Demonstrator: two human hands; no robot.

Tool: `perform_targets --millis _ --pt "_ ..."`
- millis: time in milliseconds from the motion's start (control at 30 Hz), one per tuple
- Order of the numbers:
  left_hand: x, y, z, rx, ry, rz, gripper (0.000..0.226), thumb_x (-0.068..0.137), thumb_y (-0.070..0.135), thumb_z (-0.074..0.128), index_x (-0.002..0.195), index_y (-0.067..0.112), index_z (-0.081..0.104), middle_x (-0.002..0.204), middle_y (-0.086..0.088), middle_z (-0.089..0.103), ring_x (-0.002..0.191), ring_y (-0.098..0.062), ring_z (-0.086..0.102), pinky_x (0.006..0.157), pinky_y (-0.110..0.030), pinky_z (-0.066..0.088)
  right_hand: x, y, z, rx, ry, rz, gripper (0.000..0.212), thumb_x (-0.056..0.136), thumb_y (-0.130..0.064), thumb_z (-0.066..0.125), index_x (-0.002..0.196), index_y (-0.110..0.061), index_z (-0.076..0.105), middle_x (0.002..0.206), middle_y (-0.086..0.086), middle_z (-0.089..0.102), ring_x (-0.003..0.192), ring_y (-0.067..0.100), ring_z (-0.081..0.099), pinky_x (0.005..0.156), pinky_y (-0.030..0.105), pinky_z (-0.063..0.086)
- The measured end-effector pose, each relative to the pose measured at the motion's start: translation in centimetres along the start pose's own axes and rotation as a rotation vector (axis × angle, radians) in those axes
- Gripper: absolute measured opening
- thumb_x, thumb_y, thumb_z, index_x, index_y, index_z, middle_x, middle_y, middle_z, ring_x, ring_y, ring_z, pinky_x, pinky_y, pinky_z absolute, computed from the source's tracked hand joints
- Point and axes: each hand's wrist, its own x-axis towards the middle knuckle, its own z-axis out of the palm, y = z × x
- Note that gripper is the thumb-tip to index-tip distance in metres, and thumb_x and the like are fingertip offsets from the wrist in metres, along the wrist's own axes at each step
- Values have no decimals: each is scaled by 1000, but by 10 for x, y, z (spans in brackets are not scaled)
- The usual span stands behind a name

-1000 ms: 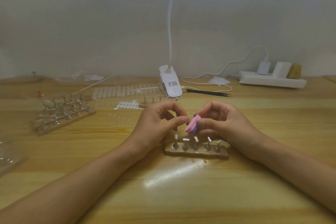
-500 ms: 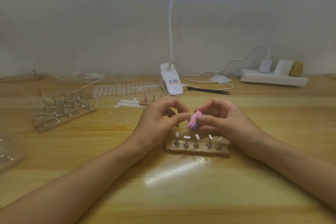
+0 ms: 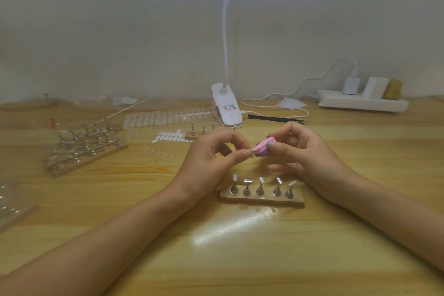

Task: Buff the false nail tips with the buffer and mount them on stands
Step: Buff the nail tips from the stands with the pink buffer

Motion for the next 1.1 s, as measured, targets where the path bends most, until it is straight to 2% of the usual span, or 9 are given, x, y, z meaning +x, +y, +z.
perform_targets --millis 133,300,567,667,733,833,1000,1100 --pt "1 1 -1 5 23 -8 12 85 18 74 75 24 70 83 10 67 69 1 55 64 -12 43 -1 0 2 -91 -122 4 25 79 -18 76 96 -8 61 102 13 75 90 32 75 65 31 60" --pt "0 4 0 -5 -22 -26 6 81 21 77 77 23 73 81 11 67 64 1 51 62 -17 45 0 1 0 -13 6 -16 28 76 -21 76 96 -9 62 100 9 75 85 25 75 59 25 58" --pt "-1 2 -1 -17 14 -30 7 83 23 75 76 24 72 82 11 67 66 0 51 63 -14 44 -1 0 0 -97 -133 18 27 81 -19 75 99 -6 59 102 13 74 88 32 75 61 28 59" --pt "0 4 0 22 -54 -11 8 81 20 78 75 22 72 81 12 68 65 0 53 64 -18 47 0 1 0 -36 -64 1 26 81 -19 73 99 -7 59 100 15 74 83 29 75 61 28 59" --pt "0 3 0 -1 -32 -14 11 81 19 77 74 26 71 80 13 68 66 1 53 64 -16 46 0 0 -2 21 -18 0 25 79 -18 73 96 -9 59 100 13 75 83 27 75 62 29 60" --pt "0 2 -1 -35 20 -52 8 84 21 75 77 23 71 79 13 67 67 -1 53 64 -15 44 -1 2 -1 -136 -137 -3 22 80 -18 77 95 -15 62 102 10 74 89 32 75 73 38 62" --pt "0 4 0 -1 -8 -6 8 82 19 76 77 24 72 83 10 68 69 1 56 66 -16 47 0 1 -2 8 -27 -5 28 79 -15 73 104 -8 63 105 17 73 89 30 75 68 28 60" --pt "0 3 -1 -11 0 -14 7 82 18 76 77 21 71 80 11 67 70 0 56 66 -16 46 -1 2 0 -100 -98 -10 28 79 -15 76 104 -7 66 103 14 74 90 34 75 73 35 62"
